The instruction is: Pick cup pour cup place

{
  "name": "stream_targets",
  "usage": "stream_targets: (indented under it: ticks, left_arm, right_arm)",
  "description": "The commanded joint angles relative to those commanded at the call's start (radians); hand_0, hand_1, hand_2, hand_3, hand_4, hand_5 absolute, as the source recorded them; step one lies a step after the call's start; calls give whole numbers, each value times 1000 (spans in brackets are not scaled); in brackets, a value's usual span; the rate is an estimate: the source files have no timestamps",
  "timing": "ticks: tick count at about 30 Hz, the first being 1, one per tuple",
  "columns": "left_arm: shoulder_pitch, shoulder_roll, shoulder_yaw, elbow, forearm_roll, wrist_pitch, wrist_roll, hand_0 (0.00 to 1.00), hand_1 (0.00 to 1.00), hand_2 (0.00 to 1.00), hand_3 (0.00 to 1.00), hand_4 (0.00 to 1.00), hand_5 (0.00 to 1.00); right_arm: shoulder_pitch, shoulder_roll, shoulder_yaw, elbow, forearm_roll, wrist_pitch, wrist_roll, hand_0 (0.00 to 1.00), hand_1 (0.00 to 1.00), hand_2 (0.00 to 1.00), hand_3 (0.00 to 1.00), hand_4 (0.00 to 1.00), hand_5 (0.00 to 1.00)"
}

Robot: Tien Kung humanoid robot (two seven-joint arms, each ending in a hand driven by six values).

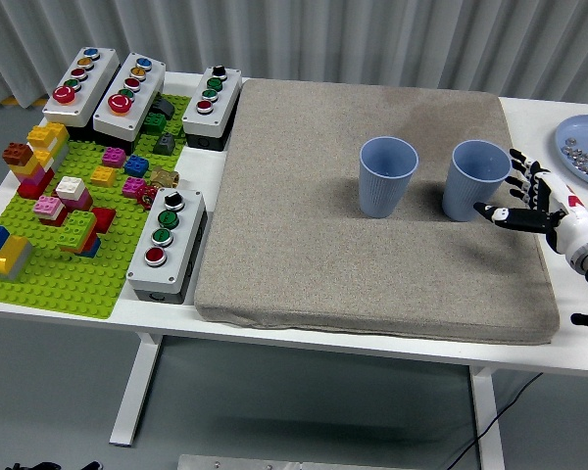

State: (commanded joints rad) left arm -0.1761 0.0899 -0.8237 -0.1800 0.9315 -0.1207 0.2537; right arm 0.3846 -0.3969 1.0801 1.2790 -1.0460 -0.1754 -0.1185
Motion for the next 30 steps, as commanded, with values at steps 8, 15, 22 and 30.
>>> stream_targets:
  ticks: [8,15,22,30]
  left_arm:
    - [-3,0,-7,0,7,0,2,775,756,809,647,502,963]
    - [-4,-1,0,0,2,0,2,775,756,809,647,502,963]
    - [-6,-1,16,0,-13,-1,1,775,755,808,647,502,963]
    - [-6,1,29,0,-22,-1,0,775,755,809,647,502,964]
  right_arm:
    - [4,-4,31,34,4,-5,-12,977,957,998,998,875,220]
    - [122,31,95,16,194,-150,36,937,860,911,850,860,285]
    - [242,89,223,-82,472,-149,116,864,761,755,761,870,612]
    - [287,149,302,-181,573,-151,209,866,764,747,751,873,711]
